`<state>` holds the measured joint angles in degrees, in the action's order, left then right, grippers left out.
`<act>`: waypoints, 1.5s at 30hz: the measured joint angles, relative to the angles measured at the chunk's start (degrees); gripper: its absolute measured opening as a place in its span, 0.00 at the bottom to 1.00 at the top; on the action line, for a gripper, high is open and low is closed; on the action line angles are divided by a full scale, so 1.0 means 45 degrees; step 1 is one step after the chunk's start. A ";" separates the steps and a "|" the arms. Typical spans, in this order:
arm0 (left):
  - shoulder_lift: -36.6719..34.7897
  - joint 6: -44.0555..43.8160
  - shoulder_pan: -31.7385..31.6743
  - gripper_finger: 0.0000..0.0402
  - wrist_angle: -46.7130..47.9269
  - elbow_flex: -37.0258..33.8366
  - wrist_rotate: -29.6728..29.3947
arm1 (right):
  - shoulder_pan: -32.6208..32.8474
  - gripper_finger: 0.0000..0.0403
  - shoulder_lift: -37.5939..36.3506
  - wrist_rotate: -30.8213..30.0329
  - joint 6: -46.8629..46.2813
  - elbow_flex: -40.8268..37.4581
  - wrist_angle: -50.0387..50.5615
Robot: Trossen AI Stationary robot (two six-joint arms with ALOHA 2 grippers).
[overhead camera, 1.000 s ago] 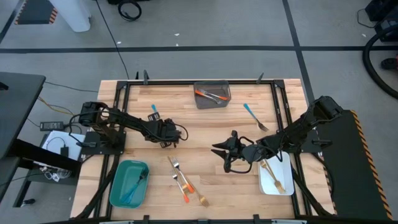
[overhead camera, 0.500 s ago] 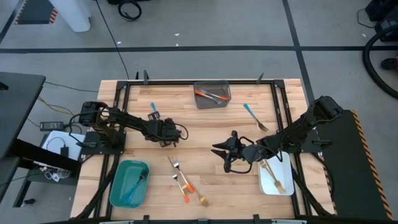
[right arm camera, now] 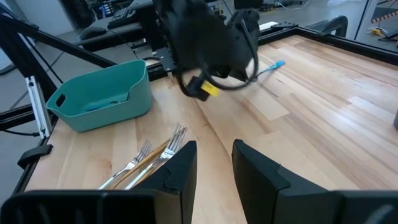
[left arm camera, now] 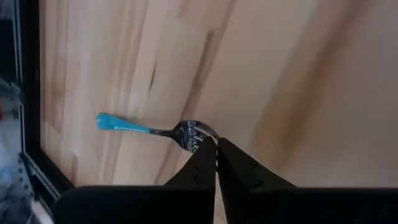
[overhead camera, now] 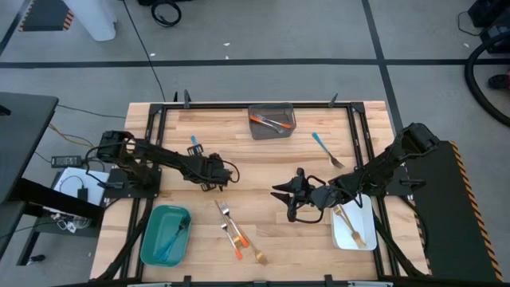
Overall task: Sort silverware by color (type)
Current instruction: Put the blue fork into the green bin
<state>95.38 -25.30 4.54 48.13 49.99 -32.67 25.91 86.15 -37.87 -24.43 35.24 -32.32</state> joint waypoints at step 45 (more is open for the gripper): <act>-0.7737 -0.2116 0.5338 0.03 0.0838 0.0788 0.2181 | 0.0394 0.27 0.0000 -0.0340 0.0097 0.0000 -0.0131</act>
<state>60.56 -34.82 28.56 51.90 53.54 -22.85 27.68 86.15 -39.40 -23.99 35.24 -32.91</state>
